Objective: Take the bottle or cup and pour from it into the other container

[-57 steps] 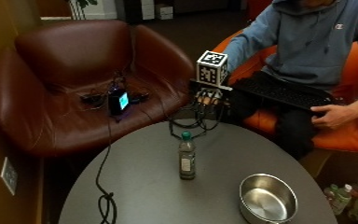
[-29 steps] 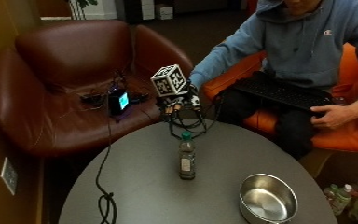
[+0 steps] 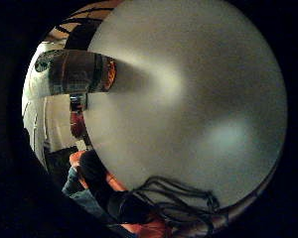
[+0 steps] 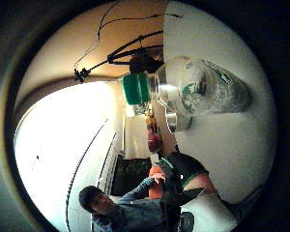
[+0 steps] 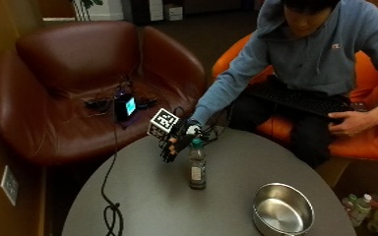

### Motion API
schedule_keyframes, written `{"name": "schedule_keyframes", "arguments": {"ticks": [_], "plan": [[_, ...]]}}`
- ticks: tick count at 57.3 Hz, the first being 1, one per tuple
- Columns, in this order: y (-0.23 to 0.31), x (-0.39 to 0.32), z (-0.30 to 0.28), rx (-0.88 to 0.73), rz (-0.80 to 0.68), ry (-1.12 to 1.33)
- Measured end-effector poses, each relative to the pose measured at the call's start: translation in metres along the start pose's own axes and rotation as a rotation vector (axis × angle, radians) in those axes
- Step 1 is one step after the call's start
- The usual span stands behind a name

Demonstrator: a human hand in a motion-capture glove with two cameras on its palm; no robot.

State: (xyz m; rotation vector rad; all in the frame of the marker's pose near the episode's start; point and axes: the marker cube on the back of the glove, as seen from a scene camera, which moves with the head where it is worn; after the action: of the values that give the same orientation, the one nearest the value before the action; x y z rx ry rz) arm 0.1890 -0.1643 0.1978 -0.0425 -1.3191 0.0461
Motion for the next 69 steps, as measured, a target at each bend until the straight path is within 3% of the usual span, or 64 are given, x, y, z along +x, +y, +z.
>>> {"name": "schedule_keyframes", "arguments": {"ticks": [4,18,46,69], "plan": [[-0.011,0.0,0.009,-0.024,-0.099,-0.068],[-0.042,-0.011,0.044,-0.094,-0.155,-0.141],[-0.077,-0.045,0.078,-0.044,-0.218,-0.133],[-0.05,-0.115,0.1,-0.063,-0.216,0.291]]}}
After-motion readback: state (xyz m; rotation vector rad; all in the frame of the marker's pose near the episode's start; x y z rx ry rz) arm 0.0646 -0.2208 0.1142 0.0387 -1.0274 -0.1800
